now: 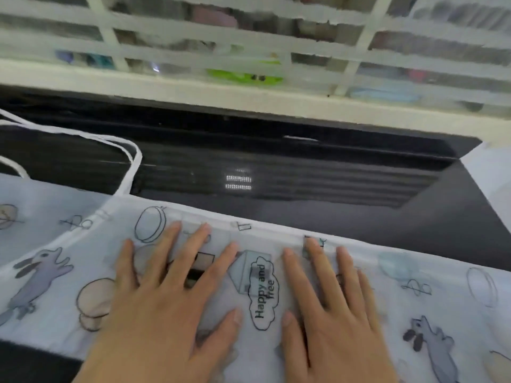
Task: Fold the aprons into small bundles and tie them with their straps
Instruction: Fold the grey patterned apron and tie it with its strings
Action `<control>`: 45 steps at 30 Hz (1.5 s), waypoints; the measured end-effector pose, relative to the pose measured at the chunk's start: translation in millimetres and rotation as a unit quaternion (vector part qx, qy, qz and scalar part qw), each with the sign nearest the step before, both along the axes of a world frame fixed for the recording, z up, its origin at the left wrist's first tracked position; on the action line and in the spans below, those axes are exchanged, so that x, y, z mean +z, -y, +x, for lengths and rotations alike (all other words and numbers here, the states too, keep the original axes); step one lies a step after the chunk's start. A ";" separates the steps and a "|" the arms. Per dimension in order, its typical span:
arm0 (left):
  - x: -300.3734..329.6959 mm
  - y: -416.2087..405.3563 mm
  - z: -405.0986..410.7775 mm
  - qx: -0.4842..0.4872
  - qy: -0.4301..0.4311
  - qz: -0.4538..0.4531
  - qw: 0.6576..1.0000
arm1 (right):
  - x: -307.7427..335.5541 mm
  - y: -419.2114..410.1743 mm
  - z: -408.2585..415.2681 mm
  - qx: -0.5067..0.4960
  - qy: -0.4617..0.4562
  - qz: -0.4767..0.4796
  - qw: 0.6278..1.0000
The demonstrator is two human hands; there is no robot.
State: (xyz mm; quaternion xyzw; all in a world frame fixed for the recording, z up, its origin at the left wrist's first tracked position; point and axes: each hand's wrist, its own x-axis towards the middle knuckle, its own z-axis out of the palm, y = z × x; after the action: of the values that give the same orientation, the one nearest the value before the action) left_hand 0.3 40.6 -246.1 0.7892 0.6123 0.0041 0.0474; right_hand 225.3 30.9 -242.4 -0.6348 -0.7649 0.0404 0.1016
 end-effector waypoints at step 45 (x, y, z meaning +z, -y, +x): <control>6.5 15.0 50.2 0.044 0.001 -0.033 0.998 | 2.0 11.6 142.9 -0.115 0.008 -0.078 0.990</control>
State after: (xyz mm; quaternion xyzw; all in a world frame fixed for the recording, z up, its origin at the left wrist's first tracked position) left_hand 50.5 25.6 -239.6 0.7594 0.6463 -0.0127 0.0736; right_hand 368.3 19.3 -240.4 -0.7247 -0.6823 0.0831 0.0491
